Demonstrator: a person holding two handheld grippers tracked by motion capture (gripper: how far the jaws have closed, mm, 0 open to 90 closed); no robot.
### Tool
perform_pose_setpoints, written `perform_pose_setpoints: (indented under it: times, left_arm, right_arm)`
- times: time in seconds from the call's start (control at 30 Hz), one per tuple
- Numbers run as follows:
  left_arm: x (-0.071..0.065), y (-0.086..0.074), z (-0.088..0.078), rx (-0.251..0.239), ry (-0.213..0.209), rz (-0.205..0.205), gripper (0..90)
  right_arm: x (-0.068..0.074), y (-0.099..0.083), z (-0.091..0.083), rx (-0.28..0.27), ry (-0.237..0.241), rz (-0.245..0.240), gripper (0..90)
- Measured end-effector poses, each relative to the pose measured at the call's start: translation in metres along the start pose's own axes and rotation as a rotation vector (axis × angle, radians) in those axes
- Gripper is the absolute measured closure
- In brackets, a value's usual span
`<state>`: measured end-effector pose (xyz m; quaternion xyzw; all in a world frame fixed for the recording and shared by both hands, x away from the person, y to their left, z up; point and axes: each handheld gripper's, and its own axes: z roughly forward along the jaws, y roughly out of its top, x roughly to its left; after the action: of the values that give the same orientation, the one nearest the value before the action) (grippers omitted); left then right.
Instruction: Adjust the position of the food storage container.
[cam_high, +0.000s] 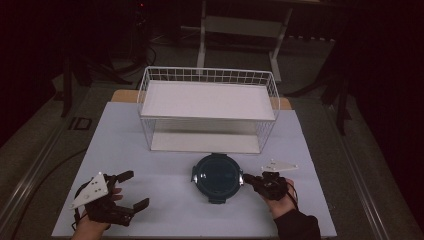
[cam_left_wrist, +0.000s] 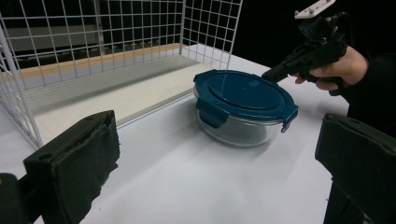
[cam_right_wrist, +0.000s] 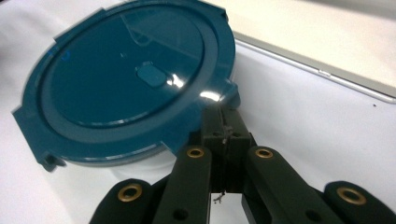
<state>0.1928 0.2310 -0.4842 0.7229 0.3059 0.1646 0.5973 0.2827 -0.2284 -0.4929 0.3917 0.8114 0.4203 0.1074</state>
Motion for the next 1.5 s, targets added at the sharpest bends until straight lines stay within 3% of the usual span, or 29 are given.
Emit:
perform_pose_setpoints:
  times: [0.1,1.0,1.13,1.23,1.4,1.5]
  left_arm:
    - [0.0,0.0,0.001,0.002,-0.001,-0.001,0.0]
    - [-0.001,-0.001,0.003,0.008,-0.011,0.002,0.0]
    - [-0.002,-0.001,0.003,0.008,-0.014,0.003,0.0]
    - [-0.001,-0.001,0.003,0.007,-0.018,-0.004,0.0]
    - [-0.002,-0.001,0.004,0.016,-0.028,-0.004,0.0]
    - [-0.004,0.0,0.005,0.018,-0.03,-0.006,0.0]
  right_arm:
    - [0.002,0.001,0.001,-0.001,-0.013,-0.01,90.0]
    - [0.032,0.02,0.038,-0.002,0.079,-0.052,90.0]
    - [0.034,0.021,0.039,0.0,0.09,-0.066,90.0]
    - [0.034,0.024,0.032,-0.029,0.094,-0.073,89.5]
    - [0.038,0.026,0.02,-0.078,0.109,-0.085,71.2]
    - [0.043,0.025,0.016,-0.105,0.123,-0.093,49.9]
